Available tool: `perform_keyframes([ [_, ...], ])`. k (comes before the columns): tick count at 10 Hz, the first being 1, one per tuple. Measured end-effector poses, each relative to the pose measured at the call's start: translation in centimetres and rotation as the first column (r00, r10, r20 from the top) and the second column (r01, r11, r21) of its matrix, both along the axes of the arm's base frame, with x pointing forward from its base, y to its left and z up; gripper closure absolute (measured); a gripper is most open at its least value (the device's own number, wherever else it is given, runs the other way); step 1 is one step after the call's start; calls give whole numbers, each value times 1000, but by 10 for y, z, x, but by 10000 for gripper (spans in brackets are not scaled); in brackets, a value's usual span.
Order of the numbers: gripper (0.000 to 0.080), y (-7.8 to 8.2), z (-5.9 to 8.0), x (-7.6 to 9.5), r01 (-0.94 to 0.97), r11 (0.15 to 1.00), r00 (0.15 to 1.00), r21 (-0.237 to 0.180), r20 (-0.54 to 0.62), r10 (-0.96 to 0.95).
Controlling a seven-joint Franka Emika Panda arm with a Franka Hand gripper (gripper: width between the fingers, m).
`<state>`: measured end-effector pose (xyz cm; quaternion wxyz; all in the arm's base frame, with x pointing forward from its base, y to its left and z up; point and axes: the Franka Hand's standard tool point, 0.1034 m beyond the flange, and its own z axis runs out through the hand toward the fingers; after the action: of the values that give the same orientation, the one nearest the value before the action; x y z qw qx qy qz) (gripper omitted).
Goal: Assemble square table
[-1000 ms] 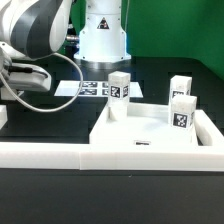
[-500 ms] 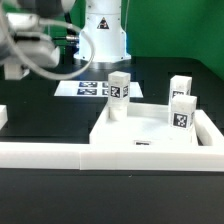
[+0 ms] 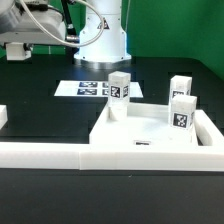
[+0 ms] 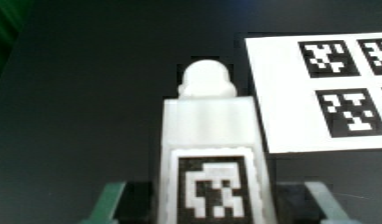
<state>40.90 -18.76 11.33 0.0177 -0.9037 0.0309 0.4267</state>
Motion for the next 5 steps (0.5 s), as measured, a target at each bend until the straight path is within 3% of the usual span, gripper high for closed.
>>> perform_keyframes([
  [1, 509, 0, 0, 7, -6, 1000, 999, -11, 31, 6],
  [2, 509, 3, 7, 26, -23, 999, 994, -29, 105, 26],
  [4, 509, 10, 46, 71, -92, 994, 953, -50, 286, 103],
  [5, 509, 11, 58, 87, -141, 988, 918, -67, 364, 156],
])
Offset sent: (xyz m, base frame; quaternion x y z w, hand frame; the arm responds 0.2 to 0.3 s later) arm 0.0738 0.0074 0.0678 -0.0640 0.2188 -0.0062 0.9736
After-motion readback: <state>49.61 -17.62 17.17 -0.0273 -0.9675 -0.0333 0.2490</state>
